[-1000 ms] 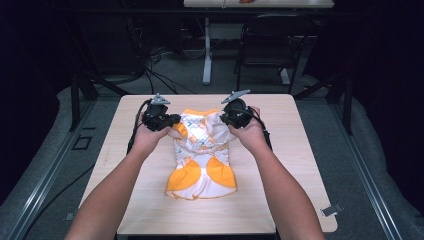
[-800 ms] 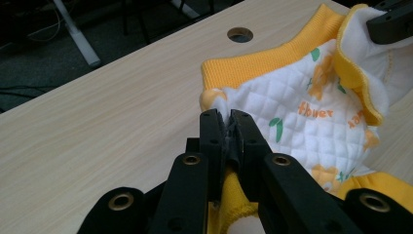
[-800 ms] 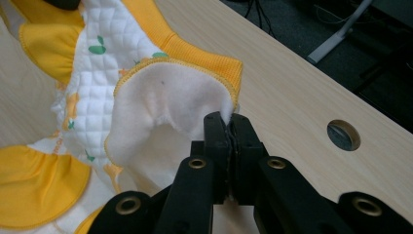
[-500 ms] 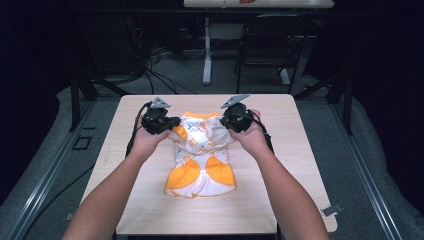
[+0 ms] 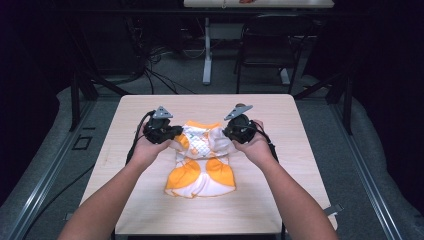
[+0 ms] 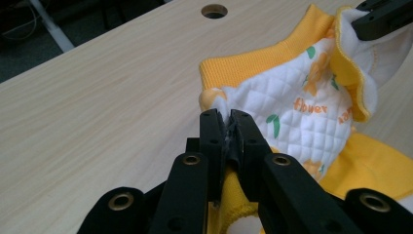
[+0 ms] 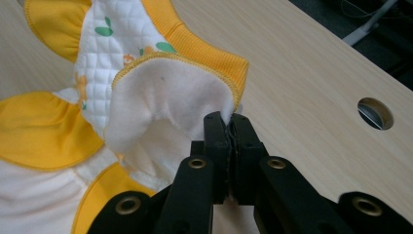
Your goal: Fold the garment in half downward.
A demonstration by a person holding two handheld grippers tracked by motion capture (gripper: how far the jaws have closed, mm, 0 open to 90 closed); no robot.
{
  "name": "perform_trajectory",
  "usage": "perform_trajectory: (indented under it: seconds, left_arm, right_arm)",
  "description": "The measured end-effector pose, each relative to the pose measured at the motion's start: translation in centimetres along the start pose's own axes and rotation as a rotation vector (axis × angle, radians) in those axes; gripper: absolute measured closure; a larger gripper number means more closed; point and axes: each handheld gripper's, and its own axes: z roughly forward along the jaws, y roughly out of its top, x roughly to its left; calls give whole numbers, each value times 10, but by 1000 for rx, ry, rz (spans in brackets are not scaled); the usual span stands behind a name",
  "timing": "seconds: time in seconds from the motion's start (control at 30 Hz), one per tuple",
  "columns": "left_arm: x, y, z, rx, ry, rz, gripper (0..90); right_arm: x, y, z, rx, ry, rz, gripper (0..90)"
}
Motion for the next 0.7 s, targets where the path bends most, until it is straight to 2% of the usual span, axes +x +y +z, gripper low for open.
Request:
perform_trajectory:
  seconds: [0.3,0.4,0.53,0.57,0.67,0.7]
  left_arm:
    - [0,-21,2,22,-25,-19,847]
    - [-3,-28,3,22,-39,-17,847]
    - [-5,-40,5,30,-57,-34,847]
    - [-6,-46,6,39,-71,-39,846]
    - [-9,-51,7,46,-73,-33,846]
    - [-10,-54,7,47,-74,-32,845]
  right_arm:
    - [13,-12,3,20,37,-32,871]
    - [14,-17,6,30,46,-27,871]
    - [17,-24,9,39,59,-24,870]
    - [21,-29,11,49,66,-28,870]
    - [24,-32,13,61,71,-44,870]
    - [27,-35,14,52,79,-27,868]
